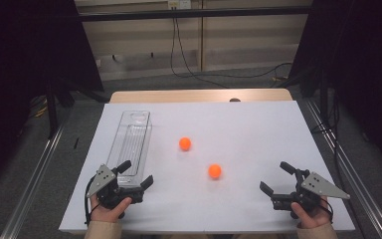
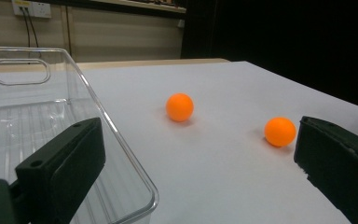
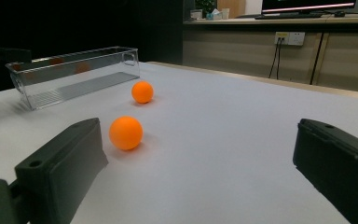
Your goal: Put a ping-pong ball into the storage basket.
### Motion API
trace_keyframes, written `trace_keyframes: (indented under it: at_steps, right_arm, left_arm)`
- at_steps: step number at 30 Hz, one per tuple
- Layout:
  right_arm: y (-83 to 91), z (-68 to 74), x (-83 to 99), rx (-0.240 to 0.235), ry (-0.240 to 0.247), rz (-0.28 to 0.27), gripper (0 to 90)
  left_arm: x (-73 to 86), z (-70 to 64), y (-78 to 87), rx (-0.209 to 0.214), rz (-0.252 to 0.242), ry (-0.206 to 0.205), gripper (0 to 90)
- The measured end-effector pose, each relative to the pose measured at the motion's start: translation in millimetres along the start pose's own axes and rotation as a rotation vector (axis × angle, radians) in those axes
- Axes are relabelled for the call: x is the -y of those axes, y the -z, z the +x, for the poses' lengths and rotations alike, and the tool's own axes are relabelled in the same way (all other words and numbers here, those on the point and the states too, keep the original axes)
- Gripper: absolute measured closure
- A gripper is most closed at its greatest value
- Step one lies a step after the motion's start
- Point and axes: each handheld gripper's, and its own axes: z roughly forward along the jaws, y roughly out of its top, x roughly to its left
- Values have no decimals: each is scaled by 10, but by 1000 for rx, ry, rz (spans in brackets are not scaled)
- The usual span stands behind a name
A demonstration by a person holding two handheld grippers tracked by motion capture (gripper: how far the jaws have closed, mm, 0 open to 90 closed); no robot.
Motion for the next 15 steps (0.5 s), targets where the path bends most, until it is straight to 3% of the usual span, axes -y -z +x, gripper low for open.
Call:
trace_keyframes:
  at_steps: [15]
  right_arm:
    - [-1, 3, -1, -1, 2, 0, 15]
  left_arm:
    - [-50, -100, -108, 37, 9, -18, 20]
